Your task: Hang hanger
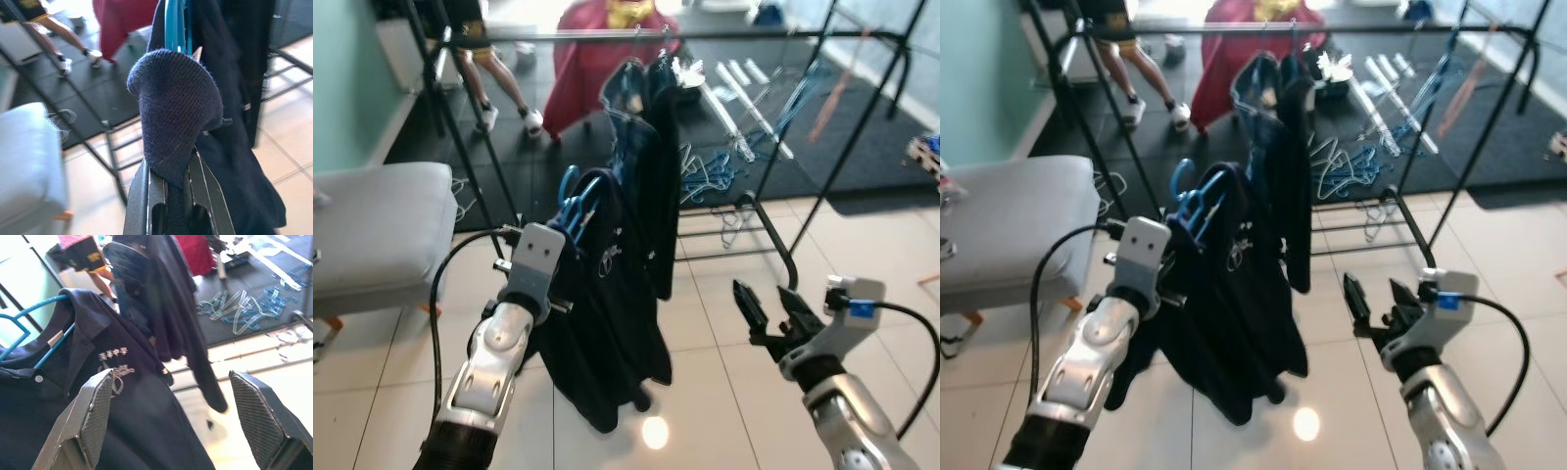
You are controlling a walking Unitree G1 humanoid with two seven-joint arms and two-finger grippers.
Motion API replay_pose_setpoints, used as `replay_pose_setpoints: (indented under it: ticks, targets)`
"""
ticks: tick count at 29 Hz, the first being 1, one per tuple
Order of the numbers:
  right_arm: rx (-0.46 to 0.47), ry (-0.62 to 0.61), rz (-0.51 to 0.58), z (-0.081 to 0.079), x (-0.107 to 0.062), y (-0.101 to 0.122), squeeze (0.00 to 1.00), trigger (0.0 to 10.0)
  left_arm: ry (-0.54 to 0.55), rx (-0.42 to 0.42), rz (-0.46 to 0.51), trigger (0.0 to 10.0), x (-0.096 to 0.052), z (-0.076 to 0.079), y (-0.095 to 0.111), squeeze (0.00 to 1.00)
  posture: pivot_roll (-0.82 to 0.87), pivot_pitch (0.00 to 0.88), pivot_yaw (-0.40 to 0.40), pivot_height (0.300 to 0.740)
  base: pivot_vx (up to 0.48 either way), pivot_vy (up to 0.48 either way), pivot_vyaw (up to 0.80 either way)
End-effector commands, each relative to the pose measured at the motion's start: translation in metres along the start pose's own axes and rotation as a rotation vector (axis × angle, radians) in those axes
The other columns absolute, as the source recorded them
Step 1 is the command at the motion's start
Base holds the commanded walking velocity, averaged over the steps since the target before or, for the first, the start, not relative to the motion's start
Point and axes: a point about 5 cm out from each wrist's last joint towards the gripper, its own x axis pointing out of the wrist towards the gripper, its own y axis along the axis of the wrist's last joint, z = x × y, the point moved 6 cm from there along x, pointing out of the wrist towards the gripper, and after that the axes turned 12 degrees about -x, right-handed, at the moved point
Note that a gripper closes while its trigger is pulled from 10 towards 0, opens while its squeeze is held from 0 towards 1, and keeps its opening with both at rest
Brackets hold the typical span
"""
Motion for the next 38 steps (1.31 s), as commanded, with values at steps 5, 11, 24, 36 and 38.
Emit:
replay_pose_setpoints:
  ticks: [5,11,24,36,38]
  targets:
    - [0.018,0.006,-0.014,-0.004,-0.001,-0.006,0.0,10.0,0.128,0.094,0.008,10.0,0.004,-0.039,0.009,0.0,-0.09,0.16,0.019,0.74,0.378,0.0,-0.21]
    - [0.019,0.007,-0.009,-0.005,-0.002,-0.005,0.0,10.0,0.123,0.089,0.048,10.0,0.008,-0.037,0.021,0.0,-0.09,0.161,0.02,0.74,0.384,0.0,0.0]
    - [0.019,0.005,-0.008,-0.004,-0.002,-0.005,0.0,10.0,0.087,0.067,0.178,10.0,0.02,-0.012,0.064,0.0,-0.1,0.157,0.019,0.74,0.385,0.0,0.0]
    - [0.025,0.005,-0.01,-0.005,-0.001,-0.007,0.0,10.0,0.073,0.042,0.207,10.0,0.038,-0.002,0.078,0.0,-0.11,0.148,0.028,0.74,0.386,0.0,0.0]
    - [0.025,0.005,-0.01,-0.005,-0.001,-0.008,0.0,10.0,0.072,0.04,0.208,10.0,0.039,-0.001,0.079,0.0,-0.11,0.148,0.028,0.74,0.386,0.0,0.0]
